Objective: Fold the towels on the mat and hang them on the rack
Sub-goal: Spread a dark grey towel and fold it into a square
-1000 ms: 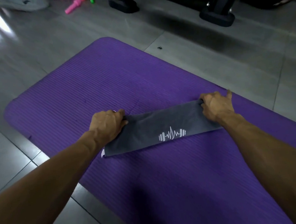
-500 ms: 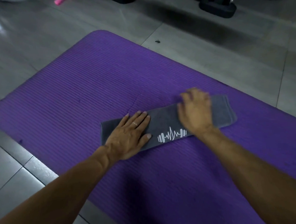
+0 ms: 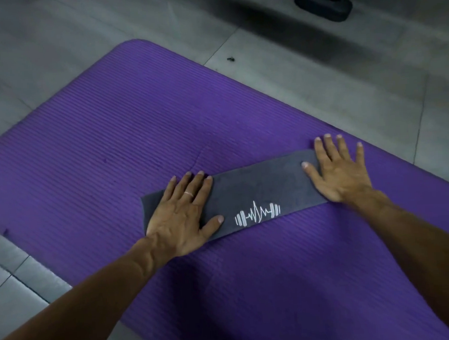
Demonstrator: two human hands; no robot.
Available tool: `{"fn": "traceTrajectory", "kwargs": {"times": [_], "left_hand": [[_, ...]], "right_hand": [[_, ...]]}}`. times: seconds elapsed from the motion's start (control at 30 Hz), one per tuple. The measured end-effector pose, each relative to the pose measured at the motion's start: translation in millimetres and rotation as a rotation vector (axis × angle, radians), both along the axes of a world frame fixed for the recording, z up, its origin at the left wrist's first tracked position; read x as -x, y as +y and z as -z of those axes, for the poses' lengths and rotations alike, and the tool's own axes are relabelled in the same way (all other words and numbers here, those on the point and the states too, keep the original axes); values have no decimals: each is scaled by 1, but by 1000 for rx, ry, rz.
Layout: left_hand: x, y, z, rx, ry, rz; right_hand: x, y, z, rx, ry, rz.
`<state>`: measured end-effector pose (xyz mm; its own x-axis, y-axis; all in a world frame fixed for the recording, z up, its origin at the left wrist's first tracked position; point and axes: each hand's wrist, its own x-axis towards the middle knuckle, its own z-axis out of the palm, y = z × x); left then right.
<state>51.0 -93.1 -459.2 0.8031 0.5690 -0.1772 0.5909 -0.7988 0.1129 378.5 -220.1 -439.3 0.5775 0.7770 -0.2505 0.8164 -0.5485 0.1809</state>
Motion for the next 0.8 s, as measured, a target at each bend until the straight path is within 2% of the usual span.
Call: {"fn": "traceTrajectory", "kwargs": {"times": [0.03,0.1,0.17,0.2,0.27,0.4,0.47,0.53,0.67,0.77,0.8], "left_hand": [[0,0,0,-9,12,-9],[0,0,1,-36,30,-21],[0,0,2,-34,-3,-32],[1,2,2,-20,-24,-29],[7,6,2,-8,-40,35],[43,14,3,-53,-62,323],[59,19,3,-33,-143,400],[68,23,-3,-12,-283,445],[69,27,-26,59,-367,325],[58,41,-47,271,-334,137],[52,47,-54,350,-324,93]], "right_hand": [[15,6,-2,-58,-42,32],[56,15,-5,-188,29,-126],[89,15,2,-165,197,-397],[95,13,4,-104,232,-440],[86,8,7,-60,203,-323],[77,12,-2,33,133,37],[96,24,-11,21,137,54],[123,33,-19,-105,188,-32],[179,40,-35,-301,489,-303],[216,44,-41,-293,809,-241],[224,45,-43,-294,839,-205]]}}
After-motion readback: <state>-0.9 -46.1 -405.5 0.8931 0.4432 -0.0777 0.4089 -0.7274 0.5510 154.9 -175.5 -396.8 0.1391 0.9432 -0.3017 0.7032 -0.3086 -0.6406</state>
